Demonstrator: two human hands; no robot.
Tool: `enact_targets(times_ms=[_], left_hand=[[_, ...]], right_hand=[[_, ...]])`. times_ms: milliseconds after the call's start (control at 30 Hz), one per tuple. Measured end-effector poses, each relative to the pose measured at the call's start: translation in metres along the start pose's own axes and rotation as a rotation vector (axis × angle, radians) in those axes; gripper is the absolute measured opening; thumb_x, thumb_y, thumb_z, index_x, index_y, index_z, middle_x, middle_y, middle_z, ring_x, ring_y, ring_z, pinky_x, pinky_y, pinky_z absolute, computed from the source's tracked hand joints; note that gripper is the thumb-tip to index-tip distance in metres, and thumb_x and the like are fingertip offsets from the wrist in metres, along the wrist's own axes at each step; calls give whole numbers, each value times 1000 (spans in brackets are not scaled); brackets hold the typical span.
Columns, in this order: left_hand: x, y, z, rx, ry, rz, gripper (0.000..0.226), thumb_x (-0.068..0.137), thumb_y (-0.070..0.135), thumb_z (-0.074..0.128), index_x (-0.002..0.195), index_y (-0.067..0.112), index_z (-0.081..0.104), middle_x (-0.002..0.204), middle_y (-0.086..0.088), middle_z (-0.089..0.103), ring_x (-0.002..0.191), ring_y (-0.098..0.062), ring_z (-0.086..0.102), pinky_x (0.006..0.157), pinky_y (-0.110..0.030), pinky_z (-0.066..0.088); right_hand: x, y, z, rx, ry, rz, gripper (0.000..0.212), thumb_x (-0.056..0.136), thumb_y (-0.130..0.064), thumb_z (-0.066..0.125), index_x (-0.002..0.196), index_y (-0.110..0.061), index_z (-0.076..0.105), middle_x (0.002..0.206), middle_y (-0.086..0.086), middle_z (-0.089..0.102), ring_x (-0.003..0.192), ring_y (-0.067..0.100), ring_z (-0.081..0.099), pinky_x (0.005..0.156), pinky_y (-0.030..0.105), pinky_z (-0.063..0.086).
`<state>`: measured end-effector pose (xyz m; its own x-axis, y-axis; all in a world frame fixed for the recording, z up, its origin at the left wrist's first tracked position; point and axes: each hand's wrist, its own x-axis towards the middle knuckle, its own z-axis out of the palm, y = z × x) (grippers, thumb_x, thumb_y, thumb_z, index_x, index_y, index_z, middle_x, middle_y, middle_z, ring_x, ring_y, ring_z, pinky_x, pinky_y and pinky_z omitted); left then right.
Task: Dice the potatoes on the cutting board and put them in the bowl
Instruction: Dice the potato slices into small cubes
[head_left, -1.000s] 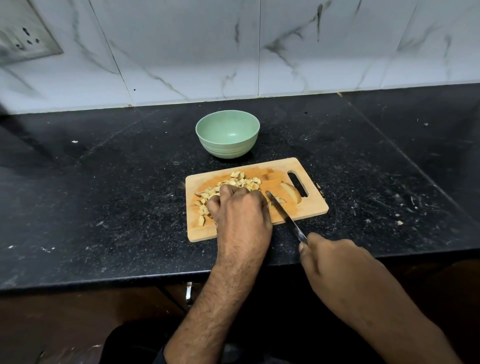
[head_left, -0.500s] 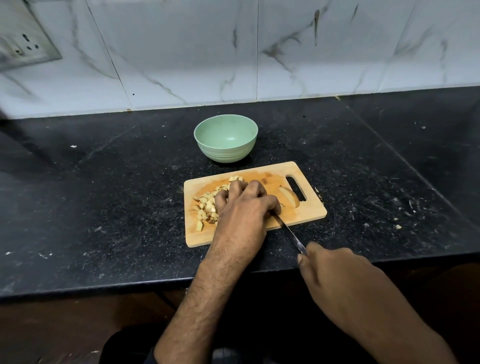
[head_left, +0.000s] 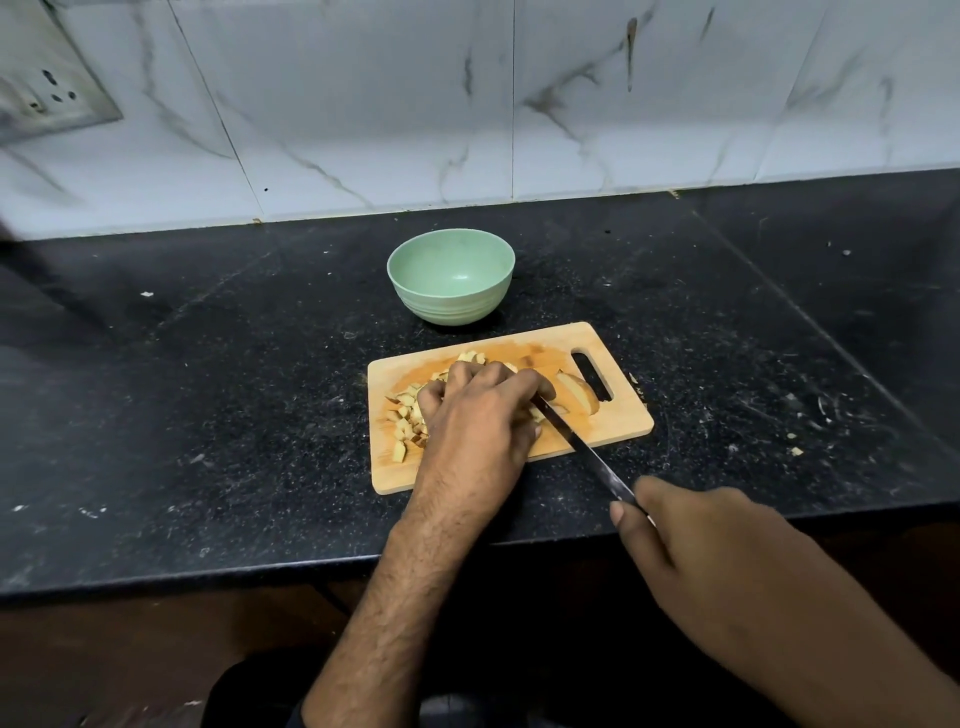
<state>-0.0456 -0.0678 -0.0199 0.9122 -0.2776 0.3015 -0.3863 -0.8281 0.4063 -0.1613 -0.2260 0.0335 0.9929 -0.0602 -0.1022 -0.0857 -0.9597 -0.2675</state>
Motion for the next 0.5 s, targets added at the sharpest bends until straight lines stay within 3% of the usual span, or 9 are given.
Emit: enact_targets(times_ms=[100,200,367,500], left_hand=[[-1,-2,-2,-33,19,-34,46,86,34,73,127,43,52,109,25,54,111,-5,35,96,-36,19],[-2,-3,-2,-62,43,-68,57,84,34,75,133,41,47,102,23,59,108,-4,36,90,-32,15],[-5,-2,0,-84,67,-116,42,88,26,72,125,35,55,97,18,64,108,-5,39,96,-35,18],[-7,2,4,-114,118,-137,37,88,19,69,116,34,49,85,17,64,102,-8,43,90,-32,19]], right_hand=[[6,-1,7,0,16,12,38,102,-55,23,78,-28,36,72,-8,54,66,3,52,61,27,45],[10,-1,11,-16,25,22,39,103,-53,24,75,-28,33,71,-7,52,62,3,47,54,26,37],[9,0,12,-43,17,5,38,103,-53,23,76,-28,33,70,-6,51,60,4,45,51,21,31],[5,-4,14,-49,1,-40,31,104,-52,21,86,-31,35,72,-7,47,61,5,41,50,18,26]])
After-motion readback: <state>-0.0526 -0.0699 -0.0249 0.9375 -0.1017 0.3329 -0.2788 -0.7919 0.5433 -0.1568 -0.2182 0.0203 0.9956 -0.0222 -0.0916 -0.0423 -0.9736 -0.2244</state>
